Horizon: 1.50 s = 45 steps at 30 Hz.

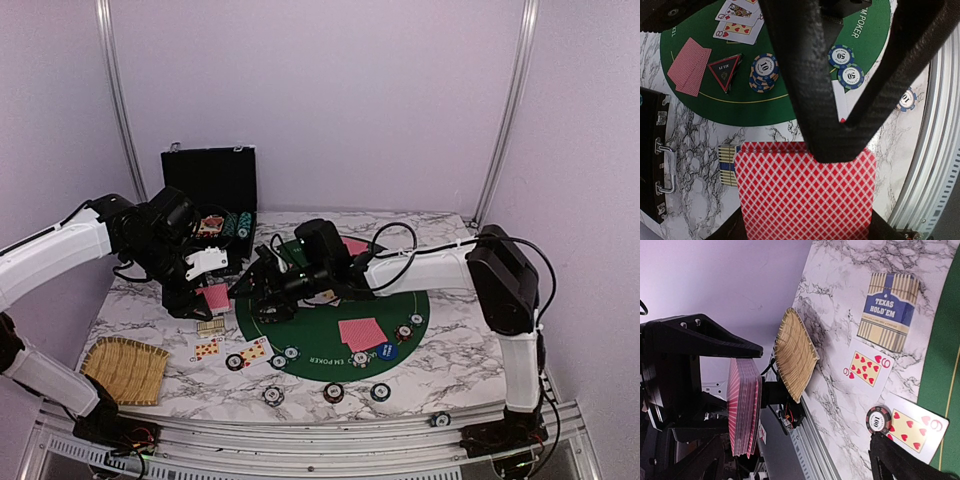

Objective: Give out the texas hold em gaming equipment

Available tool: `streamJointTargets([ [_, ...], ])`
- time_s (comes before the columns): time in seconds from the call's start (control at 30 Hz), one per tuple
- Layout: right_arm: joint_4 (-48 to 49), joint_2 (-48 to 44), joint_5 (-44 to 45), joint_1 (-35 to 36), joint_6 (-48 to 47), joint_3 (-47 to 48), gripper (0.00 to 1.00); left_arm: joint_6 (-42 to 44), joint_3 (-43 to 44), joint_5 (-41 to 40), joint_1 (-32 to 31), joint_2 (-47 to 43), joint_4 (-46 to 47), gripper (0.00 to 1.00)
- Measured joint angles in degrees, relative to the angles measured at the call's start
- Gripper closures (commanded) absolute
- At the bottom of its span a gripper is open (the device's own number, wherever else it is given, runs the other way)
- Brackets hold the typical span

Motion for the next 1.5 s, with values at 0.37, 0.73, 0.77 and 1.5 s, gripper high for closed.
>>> streamJointTargets([
  [0.37, 6.43, 6.23, -2.67, 1.75, 6.64, 7.04, 0.01, -0.24, 0.15, 0.33, 0.0, 0.02, -0.04, 1.0],
  [0.73, 8.07, 11.08, -4.35, 3.08, 10.21, 11.17, 0.01, -0.24, 0.22, 0.33, 0.0, 0.07, 0.02, 1.0],
  [0.77, 8.28, 11.26, -4.61, 3.15, 10.64, 11.17, 0.01, -0.24, 0.22, 0.33, 0.0, 0.09, 0.02, 1.0],
  [1.5, 13.33, 6.05, -5.42, 0.37, 12.37, 1.97, 0.39, -0.24, 0.87, 0.13, -0.02, 0.42, -0.26, 1.0],
])
